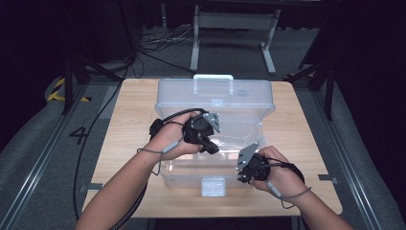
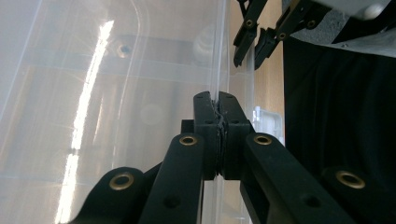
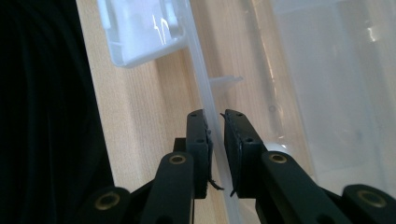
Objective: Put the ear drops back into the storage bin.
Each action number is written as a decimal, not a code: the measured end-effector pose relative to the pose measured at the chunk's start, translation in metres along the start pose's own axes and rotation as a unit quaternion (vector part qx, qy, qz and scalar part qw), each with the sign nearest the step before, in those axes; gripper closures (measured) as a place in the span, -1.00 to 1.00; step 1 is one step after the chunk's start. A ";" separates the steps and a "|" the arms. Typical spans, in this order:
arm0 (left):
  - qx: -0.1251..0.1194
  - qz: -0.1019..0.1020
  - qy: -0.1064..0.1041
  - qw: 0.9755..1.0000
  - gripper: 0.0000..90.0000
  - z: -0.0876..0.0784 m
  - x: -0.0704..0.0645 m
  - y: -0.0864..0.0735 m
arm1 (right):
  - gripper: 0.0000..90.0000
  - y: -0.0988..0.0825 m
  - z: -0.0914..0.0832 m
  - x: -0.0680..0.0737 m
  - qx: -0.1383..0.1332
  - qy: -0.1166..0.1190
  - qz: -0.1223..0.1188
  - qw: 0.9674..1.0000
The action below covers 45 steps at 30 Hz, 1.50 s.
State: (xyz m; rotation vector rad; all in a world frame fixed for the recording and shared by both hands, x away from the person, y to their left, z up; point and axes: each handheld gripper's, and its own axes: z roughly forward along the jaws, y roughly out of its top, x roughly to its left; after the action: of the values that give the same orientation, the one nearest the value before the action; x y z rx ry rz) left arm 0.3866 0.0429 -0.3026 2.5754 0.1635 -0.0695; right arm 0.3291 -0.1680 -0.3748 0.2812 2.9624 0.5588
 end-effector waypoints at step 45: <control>-0.006 -0.009 0.008 1.000 0.96 0.000 -0.004 -0.004 | 1.00 -0.029 -0.089 -0.029 -0.190 -0.045 0.087 0.977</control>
State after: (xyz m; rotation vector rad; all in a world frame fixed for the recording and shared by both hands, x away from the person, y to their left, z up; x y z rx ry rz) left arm 0.3824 0.0453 -0.3047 2.5634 0.1937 -0.0549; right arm 0.3397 -0.2320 -0.3008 0.5124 2.6846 1.0839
